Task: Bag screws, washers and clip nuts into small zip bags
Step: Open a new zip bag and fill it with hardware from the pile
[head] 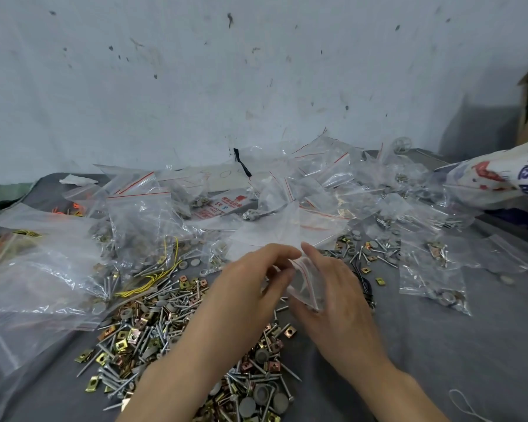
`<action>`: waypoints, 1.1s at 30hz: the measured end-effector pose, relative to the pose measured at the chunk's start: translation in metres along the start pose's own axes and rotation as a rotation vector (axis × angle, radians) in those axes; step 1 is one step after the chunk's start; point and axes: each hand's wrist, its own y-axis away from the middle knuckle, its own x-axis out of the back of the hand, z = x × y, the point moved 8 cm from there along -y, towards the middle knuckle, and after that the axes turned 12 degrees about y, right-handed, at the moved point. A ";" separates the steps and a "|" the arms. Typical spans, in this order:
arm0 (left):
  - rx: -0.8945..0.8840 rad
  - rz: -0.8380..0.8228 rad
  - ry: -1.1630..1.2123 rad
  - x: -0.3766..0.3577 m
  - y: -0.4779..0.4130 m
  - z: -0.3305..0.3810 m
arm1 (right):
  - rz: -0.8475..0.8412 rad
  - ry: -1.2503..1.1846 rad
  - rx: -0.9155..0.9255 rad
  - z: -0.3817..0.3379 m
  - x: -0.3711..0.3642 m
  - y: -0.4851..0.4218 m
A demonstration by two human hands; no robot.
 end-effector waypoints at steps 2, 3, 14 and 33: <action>0.005 0.017 0.021 0.003 0.001 -0.001 | 0.005 -0.006 -0.002 0.000 0.001 0.000; 0.012 0.035 0.032 0.007 0.001 -0.002 | 0.011 -0.004 0.001 -0.001 0.003 0.000; 0.247 -0.288 -0.310 0.002 0.020 -0.045 | -0.005 -0.011 -0.021 0.000 0.005 0.000; 0.307 -0.379 -0.431 -0.010 0.025 -0.073 | -0.049 -0.031 -0.035 0.002 0.001 0.000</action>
